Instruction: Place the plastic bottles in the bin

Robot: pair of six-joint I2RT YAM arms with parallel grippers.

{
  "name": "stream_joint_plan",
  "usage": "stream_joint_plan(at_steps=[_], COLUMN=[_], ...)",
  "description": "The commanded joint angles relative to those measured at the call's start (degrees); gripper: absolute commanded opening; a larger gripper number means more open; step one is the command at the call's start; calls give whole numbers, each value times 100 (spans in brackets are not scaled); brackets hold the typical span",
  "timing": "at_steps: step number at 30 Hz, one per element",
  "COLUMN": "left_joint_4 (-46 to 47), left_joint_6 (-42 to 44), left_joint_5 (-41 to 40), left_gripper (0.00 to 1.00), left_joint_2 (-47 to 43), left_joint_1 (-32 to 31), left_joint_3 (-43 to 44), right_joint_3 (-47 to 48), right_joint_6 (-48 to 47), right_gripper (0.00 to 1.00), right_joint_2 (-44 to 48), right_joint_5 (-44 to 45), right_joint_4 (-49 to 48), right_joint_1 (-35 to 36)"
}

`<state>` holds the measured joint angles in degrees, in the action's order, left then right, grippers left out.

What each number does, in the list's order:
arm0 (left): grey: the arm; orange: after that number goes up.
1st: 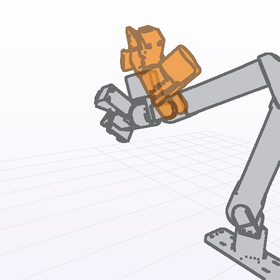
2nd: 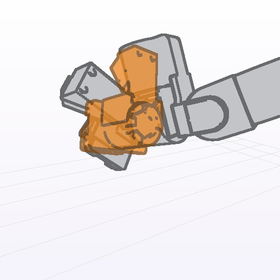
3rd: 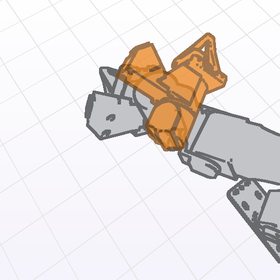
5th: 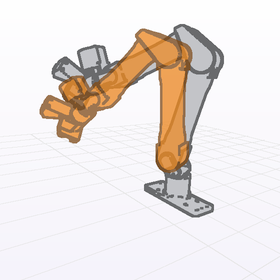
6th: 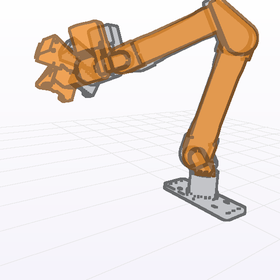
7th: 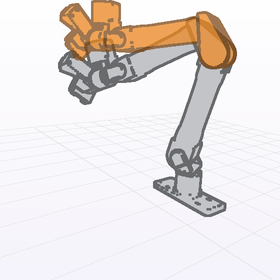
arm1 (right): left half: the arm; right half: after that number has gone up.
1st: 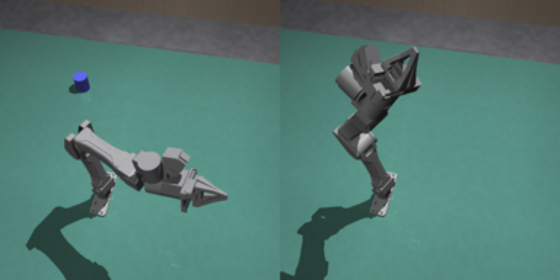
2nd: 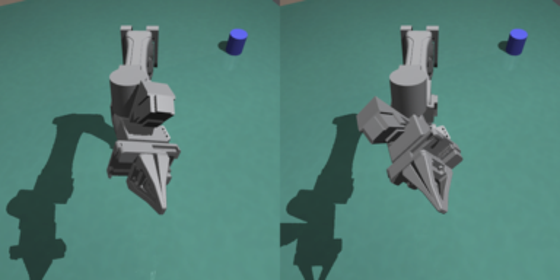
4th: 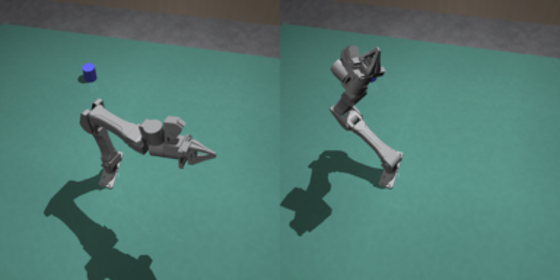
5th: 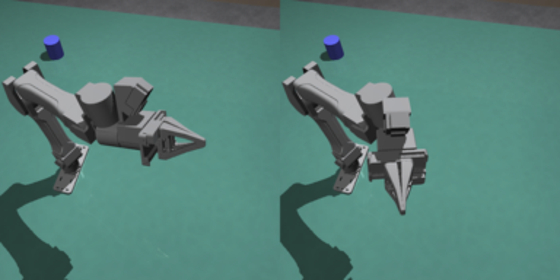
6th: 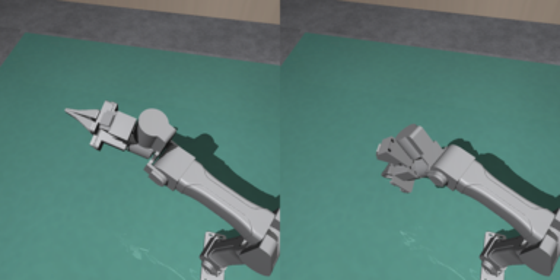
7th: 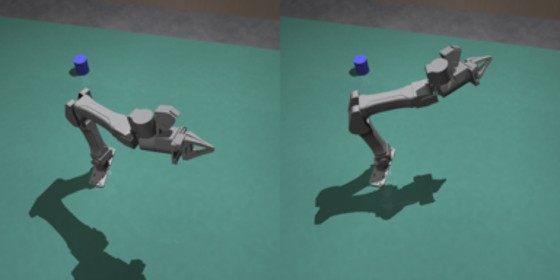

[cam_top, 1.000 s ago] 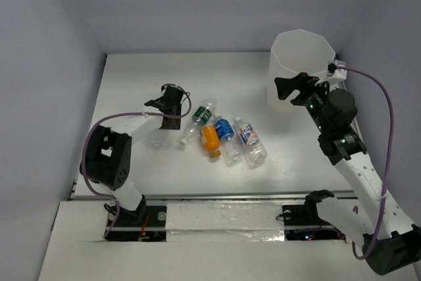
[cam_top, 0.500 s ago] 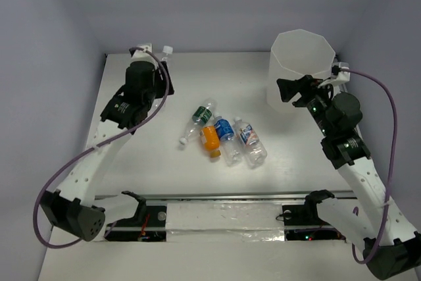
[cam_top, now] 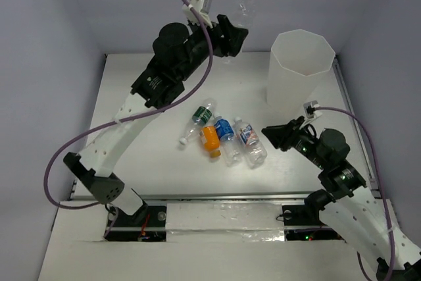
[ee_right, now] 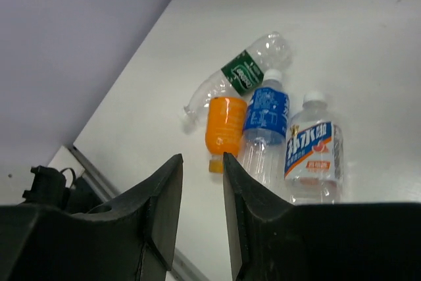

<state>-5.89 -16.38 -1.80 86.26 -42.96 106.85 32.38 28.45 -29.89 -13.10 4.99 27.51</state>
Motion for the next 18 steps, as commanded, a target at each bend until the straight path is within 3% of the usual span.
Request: stream_joint_plan(at_steps=[1,10,18], left_joint_4=[1132,2502,3885], left_joint_6=[39,-243,-401], left_joint_5=[400,699,296], left_gripper=[39,39,43], left_joint_2=[617,2946,4319], left_joint_1=[-186,-520,-573], left_joint_3=[590,3041,3745], right_joint_3=[-196,-469,-452], right_joint_6=[213,205,117], right_gripper=[36,39,39], right_joint_2=[325,651,914], right_joint_5=[-43,-579,-869], right_joint_4=[124,379,643], right_joint_1=[176,282,334])
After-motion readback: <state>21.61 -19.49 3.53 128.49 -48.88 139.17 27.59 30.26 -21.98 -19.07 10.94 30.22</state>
